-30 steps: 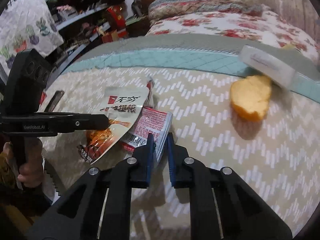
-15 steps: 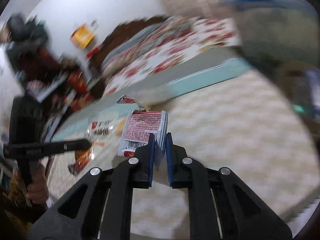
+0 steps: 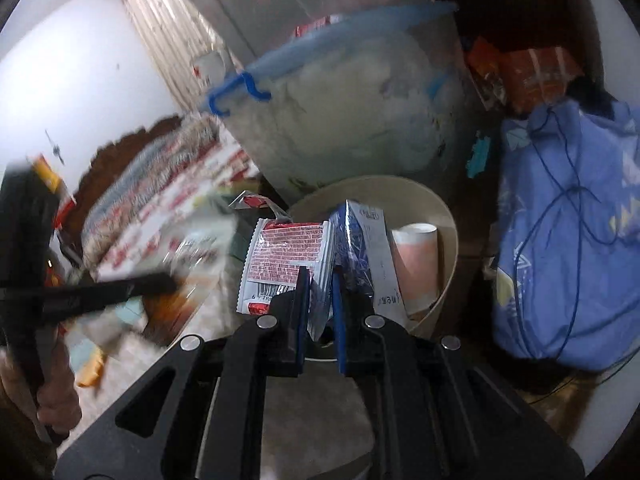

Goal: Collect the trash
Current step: 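Carry wrapper and packet to the wastebasket and open both grippers, then grasp the bread slice with the left gripper while the right grasps the tissue pack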

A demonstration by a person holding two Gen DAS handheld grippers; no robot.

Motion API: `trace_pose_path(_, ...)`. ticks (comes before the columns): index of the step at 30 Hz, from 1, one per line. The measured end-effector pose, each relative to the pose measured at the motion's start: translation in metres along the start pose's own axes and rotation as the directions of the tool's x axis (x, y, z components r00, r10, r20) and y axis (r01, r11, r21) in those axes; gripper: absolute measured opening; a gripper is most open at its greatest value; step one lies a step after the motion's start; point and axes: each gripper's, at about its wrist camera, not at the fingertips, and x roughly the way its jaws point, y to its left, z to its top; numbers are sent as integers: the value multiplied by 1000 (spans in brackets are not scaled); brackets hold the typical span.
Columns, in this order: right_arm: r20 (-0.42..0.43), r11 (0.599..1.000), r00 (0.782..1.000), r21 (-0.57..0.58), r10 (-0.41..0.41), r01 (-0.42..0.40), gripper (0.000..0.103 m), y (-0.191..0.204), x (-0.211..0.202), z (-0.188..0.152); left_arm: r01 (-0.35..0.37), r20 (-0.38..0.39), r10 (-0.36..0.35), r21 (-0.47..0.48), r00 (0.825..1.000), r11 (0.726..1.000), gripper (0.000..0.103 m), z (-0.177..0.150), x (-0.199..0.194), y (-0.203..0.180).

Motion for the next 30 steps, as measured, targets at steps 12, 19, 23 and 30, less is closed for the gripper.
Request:
trace_pose_path(12,59,999,998,15,30,-31,75,-12,1,-2,-35,10,35,-27,999,999,52,10,19,6)
trace_pose_path(19,62,984,984,57,165,-169,68,16,-13,2,21,103,-18,-24,995,999,53,-53,-74,21)
trace_pose_path(23,-15,959,960,54,280,-279,59,54,1,-5,-4,153,13,-58,988,998,56,-109,-130,51)
trace_pose_path(30,-279,875,831,102,482,-473,57,146,62,-39,-219,143,279,-336,950,916,62,-200,-191,155)
